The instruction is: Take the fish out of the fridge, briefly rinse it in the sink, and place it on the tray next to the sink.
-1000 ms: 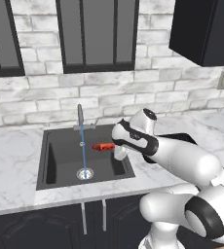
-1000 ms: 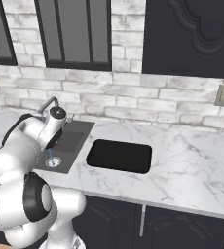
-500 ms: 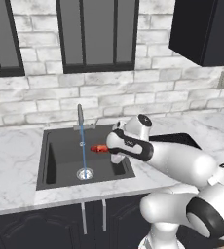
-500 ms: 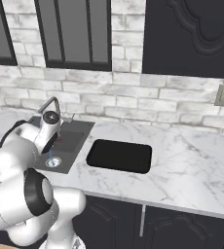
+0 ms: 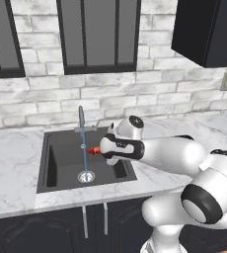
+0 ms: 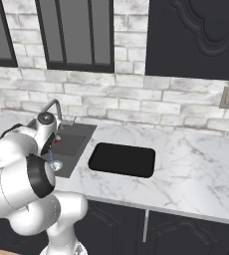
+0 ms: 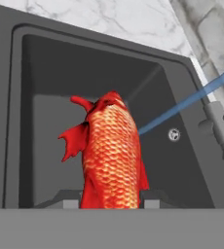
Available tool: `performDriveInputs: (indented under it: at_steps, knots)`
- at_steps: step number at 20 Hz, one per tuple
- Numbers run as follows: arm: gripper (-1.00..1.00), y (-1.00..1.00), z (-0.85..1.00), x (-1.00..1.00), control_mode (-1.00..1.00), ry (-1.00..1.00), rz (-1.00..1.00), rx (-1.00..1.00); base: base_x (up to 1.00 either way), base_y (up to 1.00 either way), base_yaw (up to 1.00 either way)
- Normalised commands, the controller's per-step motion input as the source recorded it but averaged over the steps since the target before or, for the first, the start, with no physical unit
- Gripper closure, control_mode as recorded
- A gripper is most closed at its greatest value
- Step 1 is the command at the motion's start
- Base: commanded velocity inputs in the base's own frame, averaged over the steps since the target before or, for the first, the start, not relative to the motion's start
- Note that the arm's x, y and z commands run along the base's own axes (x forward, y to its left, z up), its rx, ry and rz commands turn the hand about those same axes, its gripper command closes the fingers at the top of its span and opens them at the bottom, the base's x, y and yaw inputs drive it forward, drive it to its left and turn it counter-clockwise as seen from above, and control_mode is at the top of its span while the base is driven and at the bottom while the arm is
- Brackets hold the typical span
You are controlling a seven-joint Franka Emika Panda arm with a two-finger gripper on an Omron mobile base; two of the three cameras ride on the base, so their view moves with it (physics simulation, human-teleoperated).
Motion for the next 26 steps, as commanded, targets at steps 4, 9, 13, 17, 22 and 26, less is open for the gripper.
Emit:
performDriveInputs:
  at_steps: [4, 9, 13, 17, 22, 26]
  knots:
    - [1.00, 0.07, 0.00, 0.13, -1.00, -0.01, 0.00, -0.07, 0.00, 0.00, 0.00]
    - [1.00, 0.07, 0.00, 0.20, -1.00, -0.01, -0.06, -0.05, 0.00, 0.00, 0.00]
    - [1.00, 0.10, 0.00, 0.18, -1.00, 0.00, -0.10, -0.01, 0.00, 0.00, 0.00]
    - [1.00, 0.11, 0.00, 0.14, -1.00, -0.04, -0.12, 0.00, 0.00, 0.00, 0.00]
    - [1.00, 0.09, 0.00, 0.10, -1.00, -0.06, -0.13, -0.02, 0.00, 0.00, 0.00]
    - [1.00, 0.05, 0.00, 0.05, -1.00, -0.07, -0.16, -0.03, 0.00, 0.00, 0.00]
